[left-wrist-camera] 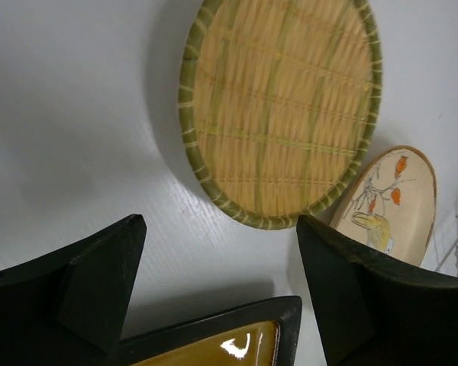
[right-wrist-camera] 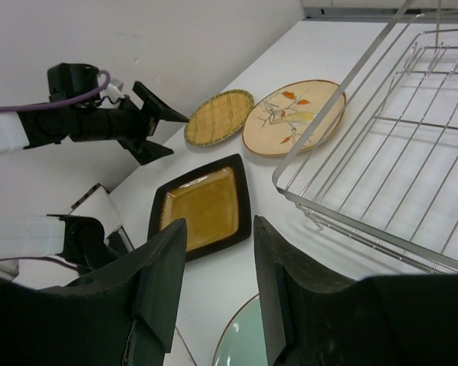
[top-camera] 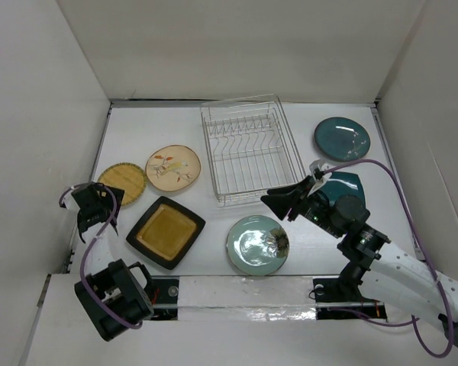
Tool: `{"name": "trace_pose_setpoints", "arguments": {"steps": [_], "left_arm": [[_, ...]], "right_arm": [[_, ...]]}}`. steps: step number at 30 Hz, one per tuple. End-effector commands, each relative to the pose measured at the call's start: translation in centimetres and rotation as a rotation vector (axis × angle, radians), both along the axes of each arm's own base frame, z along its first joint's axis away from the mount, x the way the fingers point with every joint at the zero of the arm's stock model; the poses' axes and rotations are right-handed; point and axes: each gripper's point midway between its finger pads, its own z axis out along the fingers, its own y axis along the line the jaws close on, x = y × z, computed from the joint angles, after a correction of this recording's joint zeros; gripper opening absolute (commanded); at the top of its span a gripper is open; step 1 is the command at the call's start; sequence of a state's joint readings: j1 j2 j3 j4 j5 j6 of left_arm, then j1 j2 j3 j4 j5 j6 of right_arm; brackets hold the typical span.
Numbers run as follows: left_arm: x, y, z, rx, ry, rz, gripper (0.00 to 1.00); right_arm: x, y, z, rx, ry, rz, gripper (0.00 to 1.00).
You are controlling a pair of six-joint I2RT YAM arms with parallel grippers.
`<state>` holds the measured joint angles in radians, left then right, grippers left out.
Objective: Load the plates into the dish rack
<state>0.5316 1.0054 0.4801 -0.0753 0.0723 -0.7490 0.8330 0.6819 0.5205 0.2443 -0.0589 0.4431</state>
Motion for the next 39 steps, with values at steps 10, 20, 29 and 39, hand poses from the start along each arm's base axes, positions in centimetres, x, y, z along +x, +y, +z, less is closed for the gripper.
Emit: {"name": "trace_pose_setpoints", "arguments": {"steps": [10, 20, 29, 39], "left_arm": [[2.8, 0.9, -2.3, -0.115, -0.147, 0.134, 0.61], [3.9, 1.0, -4.2, -0.194, -0.169, 0.179, 0.56], [4.7, 1.7, -3.5, -0.202, -0.241, 0.226, 0.04], [2.7, 3.1, 1.0, -0.072, -0.317, 0.296, 0.0]], "right_arm": [[0.1, 0.1, 1.7, 0.026, -0.044, -0.004, 0.46], [-0.3, 0.6, 1.5, 0.023, -0.039, 0.037, 0.46], [0.0, 0.8, 1.2, 0.022, -0.024, 0.056, 0.46], [0.1, 0.5, 1.2, 0.017, -0.028, 0.043, 0.47]]}}
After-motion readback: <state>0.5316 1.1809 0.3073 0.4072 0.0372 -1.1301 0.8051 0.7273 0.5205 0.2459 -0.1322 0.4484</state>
